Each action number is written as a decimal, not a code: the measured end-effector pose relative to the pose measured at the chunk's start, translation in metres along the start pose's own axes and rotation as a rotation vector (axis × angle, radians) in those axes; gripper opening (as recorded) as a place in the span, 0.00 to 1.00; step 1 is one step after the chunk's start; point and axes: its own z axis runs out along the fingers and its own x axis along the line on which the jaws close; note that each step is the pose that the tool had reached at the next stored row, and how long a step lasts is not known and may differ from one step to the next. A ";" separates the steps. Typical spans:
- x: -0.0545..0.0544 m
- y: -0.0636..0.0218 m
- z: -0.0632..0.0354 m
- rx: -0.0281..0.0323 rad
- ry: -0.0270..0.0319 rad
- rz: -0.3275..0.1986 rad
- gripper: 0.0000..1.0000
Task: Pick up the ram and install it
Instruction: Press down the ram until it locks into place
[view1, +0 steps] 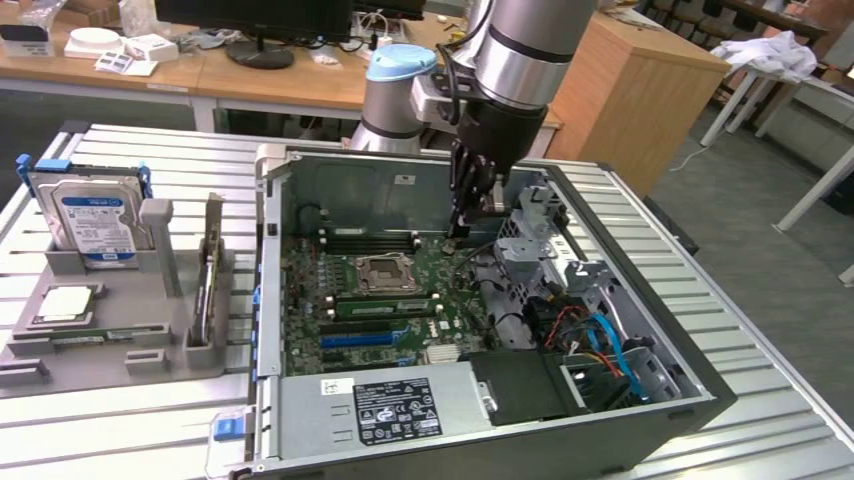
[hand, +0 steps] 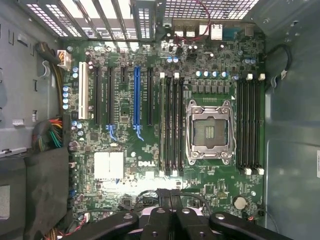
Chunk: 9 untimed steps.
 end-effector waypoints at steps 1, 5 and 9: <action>0.000 0.0000 0.0011 0.0000 -0.0001 0.000 0.11; 0.000 -0.0001 0.0049 0.0002 -0.0002 0.000 0.11; 0.000 -0.0001 0.0096 0.0002 -0.0002 0.000 0.11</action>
